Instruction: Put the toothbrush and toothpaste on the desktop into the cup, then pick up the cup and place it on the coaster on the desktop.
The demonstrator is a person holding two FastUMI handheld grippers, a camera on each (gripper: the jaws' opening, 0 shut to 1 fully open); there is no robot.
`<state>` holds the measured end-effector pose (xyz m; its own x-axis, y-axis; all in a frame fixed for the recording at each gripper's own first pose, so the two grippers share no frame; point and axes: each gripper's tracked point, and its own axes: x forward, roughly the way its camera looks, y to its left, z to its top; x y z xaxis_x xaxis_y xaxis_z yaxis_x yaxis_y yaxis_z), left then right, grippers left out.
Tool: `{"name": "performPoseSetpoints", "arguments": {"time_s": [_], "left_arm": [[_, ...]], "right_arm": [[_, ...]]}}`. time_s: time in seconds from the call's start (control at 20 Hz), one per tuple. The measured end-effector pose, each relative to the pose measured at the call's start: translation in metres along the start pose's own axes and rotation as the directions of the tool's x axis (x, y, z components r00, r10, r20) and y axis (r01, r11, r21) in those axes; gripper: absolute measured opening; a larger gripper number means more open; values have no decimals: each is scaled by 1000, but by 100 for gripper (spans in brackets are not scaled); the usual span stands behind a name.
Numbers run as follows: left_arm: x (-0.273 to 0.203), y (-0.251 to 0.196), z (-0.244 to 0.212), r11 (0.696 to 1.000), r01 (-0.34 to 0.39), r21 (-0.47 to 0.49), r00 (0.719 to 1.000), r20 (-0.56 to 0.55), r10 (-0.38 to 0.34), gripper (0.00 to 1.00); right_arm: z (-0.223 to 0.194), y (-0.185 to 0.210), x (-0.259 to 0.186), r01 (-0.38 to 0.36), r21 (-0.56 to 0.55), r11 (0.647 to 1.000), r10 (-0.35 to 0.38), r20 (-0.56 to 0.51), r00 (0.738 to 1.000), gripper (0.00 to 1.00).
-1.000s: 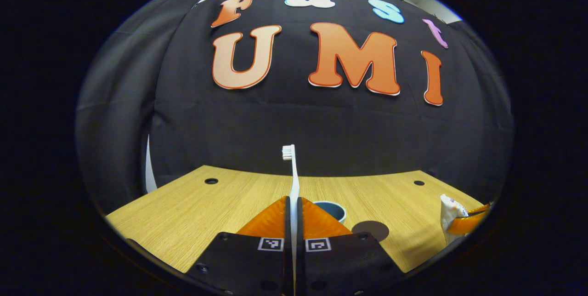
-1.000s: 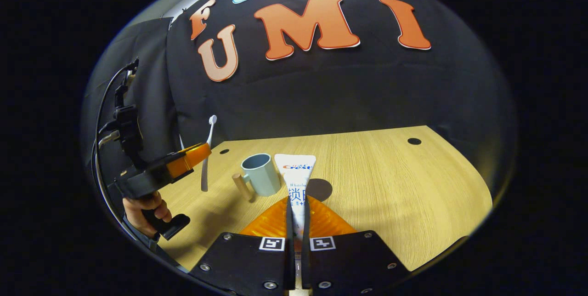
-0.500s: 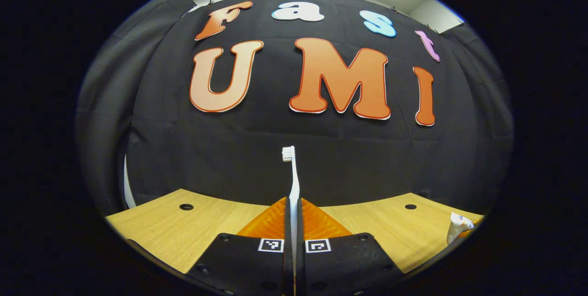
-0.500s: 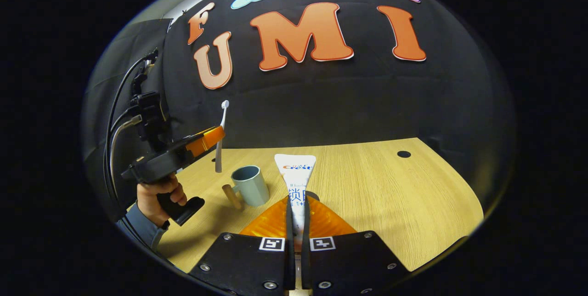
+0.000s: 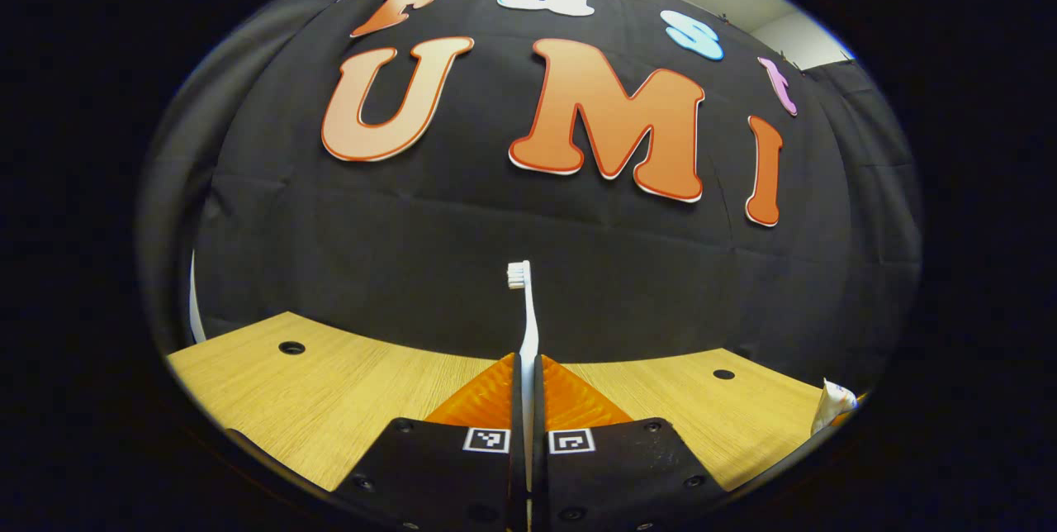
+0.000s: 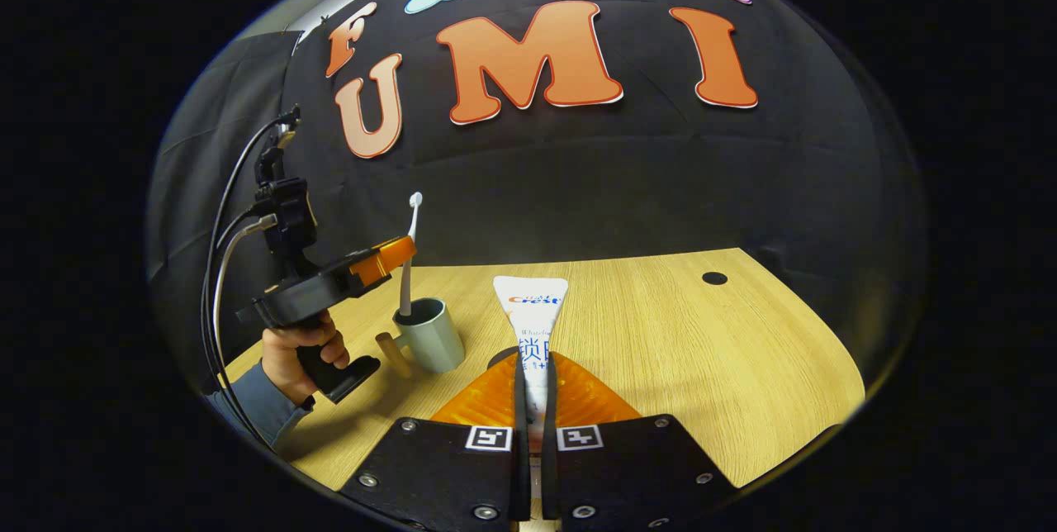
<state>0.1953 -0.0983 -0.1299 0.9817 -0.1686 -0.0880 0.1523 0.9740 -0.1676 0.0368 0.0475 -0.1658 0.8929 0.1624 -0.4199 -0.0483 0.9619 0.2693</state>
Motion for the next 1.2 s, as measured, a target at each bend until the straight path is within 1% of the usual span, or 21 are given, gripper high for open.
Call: {"name": "performPoseSetpoints", "arguments": {"time_s": [0.35, 0.5, 0.6, 0.65, 0.7, 0.75, 0.9, 1.0, 1.15, 1.2], "left_arm": [[7, 8, -34, 1000, -13, 12, 997, -74, 14, 3], [4, 10, -46, 999, -16, 47, 994, -105, 20, 4], [-1, 9, -50, 999, 1, 43, 994, -113, 4, 6], [-4, 9, -51, 999, 15, 39, 993, -122, -10, 5], [-7, 7, -54, 999, 25, 43, 990, -141, -19, 6], [-11, 9, -56, 998, 27, 50, 987, -157, -19, 13], [-31, 15, -48, 997, 45, 56, 987, -159, -35, 22], [-46, 15, -40, 995, 63, 72, 987, -152, -52, 37], [-68, 24, -25, 992, 55, 113, 991, -127, -41, 70], [-76, 28, -21, 992, 52, 114, 992, -123, -38, 74]], "right_arm": [[0, 5, 8, -14, 6, 1000, 14, 0, 1000, 5], [-1, 8, 13, -23, 9, 1000, 23, -2, 1000, 5], [-1, 9, 15, -32, 13, 999, 32, -4, 999, 6], [0, 11, 17, -35, 11, 999, 35, -1, 999, 5], [2, 14, 18, -40, 7, 999, 40, 2, 999, 5], [5, 17, 19, -46, 2, 999, 46, 7, 999, 5], [17, 26, 23, -62, -8, 998, 62, 31, 998, 5], [27, 32, 26, -75, -6, 997, 75, 50, 996, 5], [40, 43, 32, -94, -21, 995, 95, 75, 993, 5], [46, 46, 34, -99, -27, 995, 101, 80, 992, 5]]}}
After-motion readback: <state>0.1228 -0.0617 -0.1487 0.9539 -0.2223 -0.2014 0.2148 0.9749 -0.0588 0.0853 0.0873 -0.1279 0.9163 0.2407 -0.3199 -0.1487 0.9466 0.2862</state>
